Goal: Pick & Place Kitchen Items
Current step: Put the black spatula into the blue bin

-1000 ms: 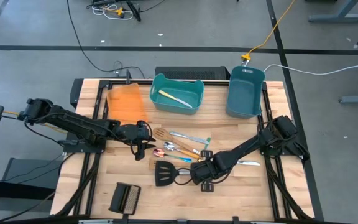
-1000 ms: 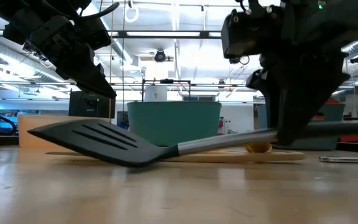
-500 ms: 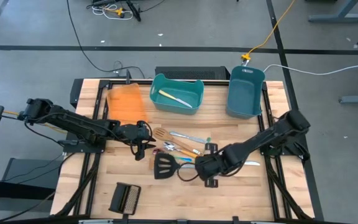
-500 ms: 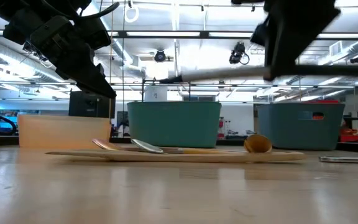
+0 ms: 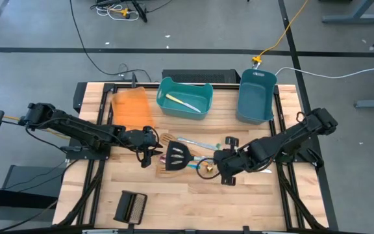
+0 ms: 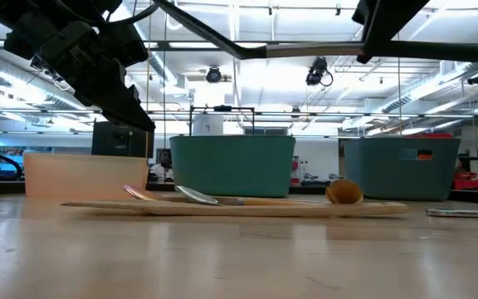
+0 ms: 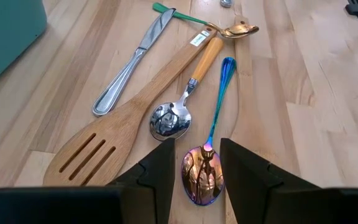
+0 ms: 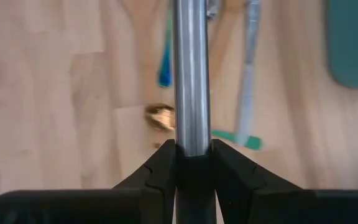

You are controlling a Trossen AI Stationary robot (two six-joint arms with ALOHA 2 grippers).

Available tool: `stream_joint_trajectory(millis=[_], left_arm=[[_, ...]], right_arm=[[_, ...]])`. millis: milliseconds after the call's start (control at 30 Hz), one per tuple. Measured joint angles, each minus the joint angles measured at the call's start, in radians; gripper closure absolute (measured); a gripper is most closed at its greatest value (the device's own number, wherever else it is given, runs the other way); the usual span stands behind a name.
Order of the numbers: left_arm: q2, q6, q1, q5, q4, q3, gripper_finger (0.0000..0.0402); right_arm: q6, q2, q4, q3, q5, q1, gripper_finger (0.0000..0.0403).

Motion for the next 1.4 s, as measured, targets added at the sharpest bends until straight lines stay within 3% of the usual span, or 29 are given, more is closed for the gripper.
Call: stream_joint_trajectory(millis=[333,800,933,1133,1400], left_arm=[[0.0,0.0,0.0,0.0,0.0,0.0,0.0268],[0.0,0.0,0.0,0.0,0.0,0.0,0.0268],[0.0,0.0,0.0,0.0,0.0,0.0,0.0268],[0.0,0.0,0.0,0.0,0.001,0.0,0.0268],[0.0,0.0,0.0,-0.003,0.001,0.0,0.0268]], right_arm=[[0.025,-0.102,-0.044,-0.009,0.105,-0.075,0.0312],[0.083,-0.356,0.098,-0.258,0.169,-0.245,0.0312],[0.312,-0.429,-0.086,-0.278,0.375,-0.259,0.0312],[0.553,-0.525,-0.24,-0.279,0.459,-0.24,0.0312],[0.698,-0.57,-0.367,-0.279,0.558,-0.242,0.0312]])
